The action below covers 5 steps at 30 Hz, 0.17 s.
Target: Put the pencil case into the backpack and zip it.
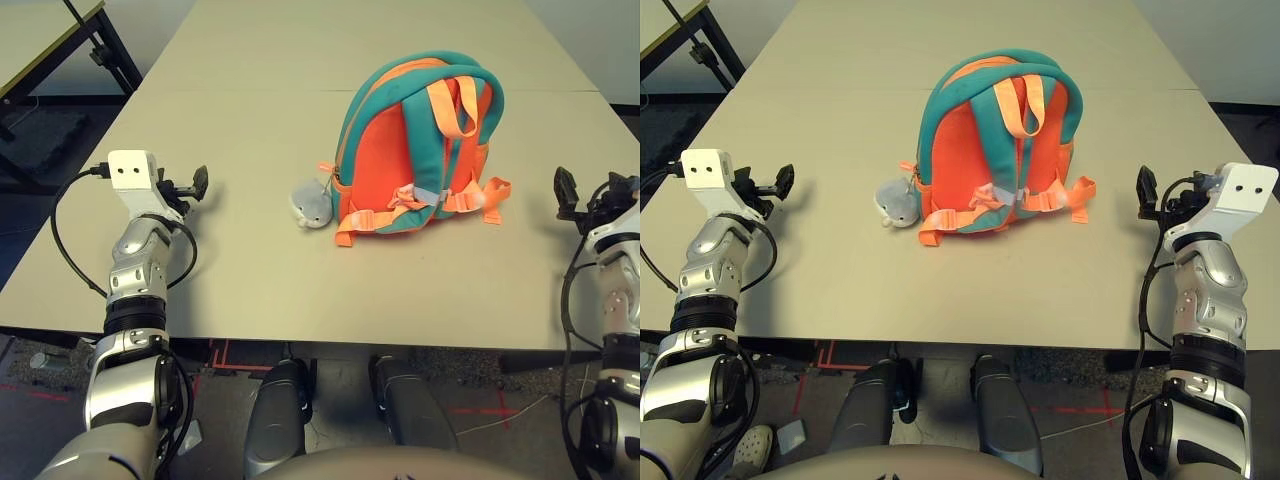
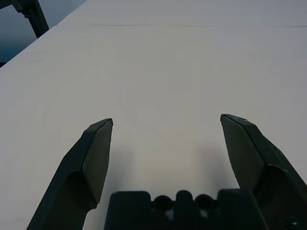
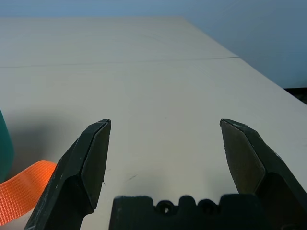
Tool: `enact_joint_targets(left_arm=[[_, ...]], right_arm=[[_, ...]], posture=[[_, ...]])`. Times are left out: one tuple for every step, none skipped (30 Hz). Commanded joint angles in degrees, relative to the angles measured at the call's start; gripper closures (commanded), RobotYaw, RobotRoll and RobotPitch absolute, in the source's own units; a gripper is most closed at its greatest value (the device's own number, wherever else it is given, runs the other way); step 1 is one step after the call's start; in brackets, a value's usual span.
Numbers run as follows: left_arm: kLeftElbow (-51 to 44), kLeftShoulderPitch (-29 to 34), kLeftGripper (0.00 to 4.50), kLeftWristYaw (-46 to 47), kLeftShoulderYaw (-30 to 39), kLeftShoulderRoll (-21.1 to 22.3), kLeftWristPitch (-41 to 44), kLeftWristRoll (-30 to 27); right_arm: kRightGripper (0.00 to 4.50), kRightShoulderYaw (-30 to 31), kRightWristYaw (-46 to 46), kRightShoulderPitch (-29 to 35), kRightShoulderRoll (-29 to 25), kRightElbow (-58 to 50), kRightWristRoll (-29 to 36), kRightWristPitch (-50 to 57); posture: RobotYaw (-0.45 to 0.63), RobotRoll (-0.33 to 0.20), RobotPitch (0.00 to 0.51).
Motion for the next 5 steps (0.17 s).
enact_joint_targets(left_arm=[[0.69, 0.30, 0.00, 0.38, -0.66, -0.65, -0.13, 0.47], [0.61, 0.30, 0.00, 0.33, -0.74, -0.71, 0.02, 0.45], [0.59, 0.29, 0.00, 0.26, -0.81, -0.72, 0.10, 0.46], [0.70, 0.30, 0.00, 0.24, -0.83, -0.72, 0.08, 0.49], [0.87, 0.31, 0.00, 0.29, -0.82, -0.72, 0.06, 0.53]], right_arm=[[0.01, 0.35, -0.71, -0.77, 0.05, 2.44, -0.73, -1.46], [0.01, 0.34, -0.65, -0.89, -0.01, 2.79, -0.74, -1.67], [0.01, 0.36, -0.59, -0.93, -0.04, 3.00, -0.74, -1.84], [0.01, 0.38, -0.56, -0.90, -0.03, 3.12, -0.74, -1.97], [0.01, 0.38, -0.56, -0.85, -0.04, 3.09, -0.73, -1.99]], posture=[[-0.19, 0.000, 0.206], [-0.19, 0.000, 0.206], [-0.19, 0.000, 0.210], [-0.19, 0.000, 0.210], [-0.20, 0.000, 0.209]])
